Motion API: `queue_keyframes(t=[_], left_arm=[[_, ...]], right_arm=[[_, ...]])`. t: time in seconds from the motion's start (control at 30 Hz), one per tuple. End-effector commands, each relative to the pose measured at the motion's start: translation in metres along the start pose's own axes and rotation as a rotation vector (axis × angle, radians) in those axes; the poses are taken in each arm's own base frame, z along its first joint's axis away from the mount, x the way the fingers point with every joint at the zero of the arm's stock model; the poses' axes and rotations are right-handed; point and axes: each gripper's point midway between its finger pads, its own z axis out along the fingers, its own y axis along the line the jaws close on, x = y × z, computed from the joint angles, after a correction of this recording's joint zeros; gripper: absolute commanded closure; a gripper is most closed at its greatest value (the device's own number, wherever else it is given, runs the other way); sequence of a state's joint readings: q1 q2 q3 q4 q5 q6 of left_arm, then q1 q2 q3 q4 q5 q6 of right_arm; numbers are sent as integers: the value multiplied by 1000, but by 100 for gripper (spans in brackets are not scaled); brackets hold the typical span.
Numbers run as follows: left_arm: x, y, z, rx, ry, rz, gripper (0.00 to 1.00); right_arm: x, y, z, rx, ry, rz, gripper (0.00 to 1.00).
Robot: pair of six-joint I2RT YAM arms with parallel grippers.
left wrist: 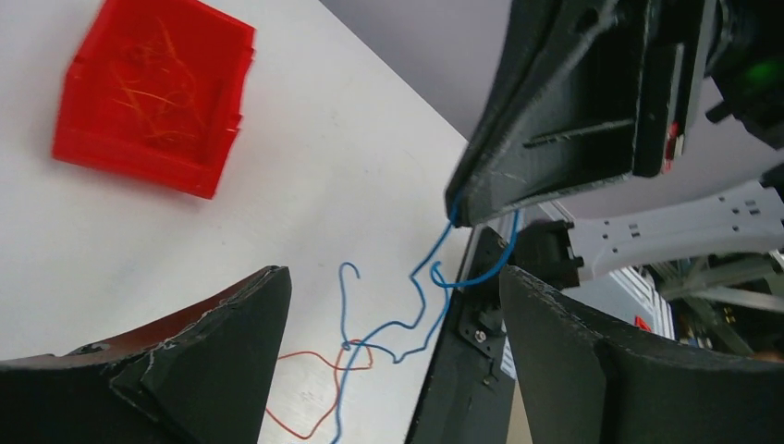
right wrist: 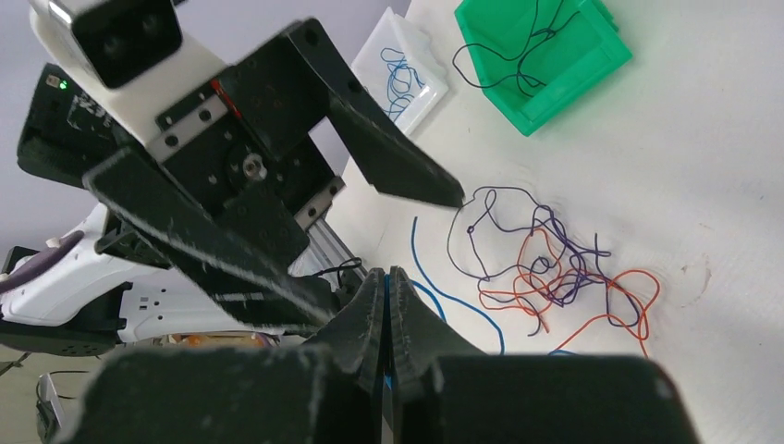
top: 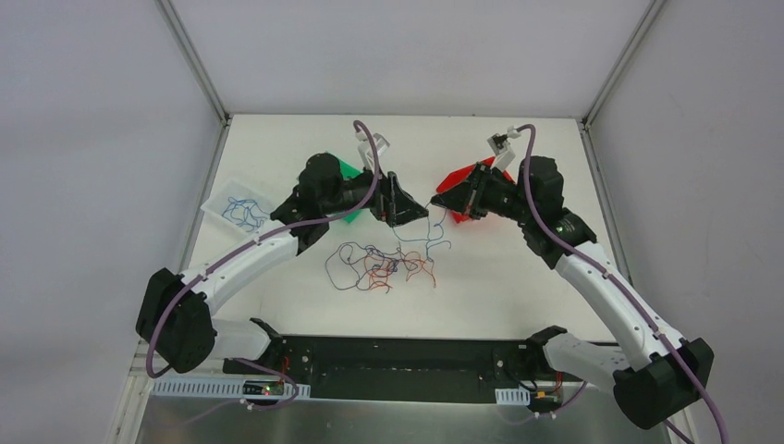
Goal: Untangle the cables
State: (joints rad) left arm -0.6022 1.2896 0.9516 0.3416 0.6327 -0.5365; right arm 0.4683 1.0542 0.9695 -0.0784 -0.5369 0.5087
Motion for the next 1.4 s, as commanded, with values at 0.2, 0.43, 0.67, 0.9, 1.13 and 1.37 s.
queue_keyframes(t=[0.2,0.43,0.67,0.9,1.13,1.37], left_arm=[[37,-51,30,239,120,90,38],[50,-39,35,188,142,65,62],[54,-28,40,124,186,31,100],[25,-13,26,-64,111,50,100],[12,-20,19,-81,79,46,100],[-2,-36,16,-51,70,32,100]], right_arm=[[-28,33,3,-81,-65,-39,100],[-32,36,3,-90,-87,-42,100],[-35,29,1,-61,-131,-35,41],[-1,-38,-17,148,-174,-45,17],[50,-85,-25,155,-170,-83,35],[90,-79,-5,-5,-67,-222,34]])
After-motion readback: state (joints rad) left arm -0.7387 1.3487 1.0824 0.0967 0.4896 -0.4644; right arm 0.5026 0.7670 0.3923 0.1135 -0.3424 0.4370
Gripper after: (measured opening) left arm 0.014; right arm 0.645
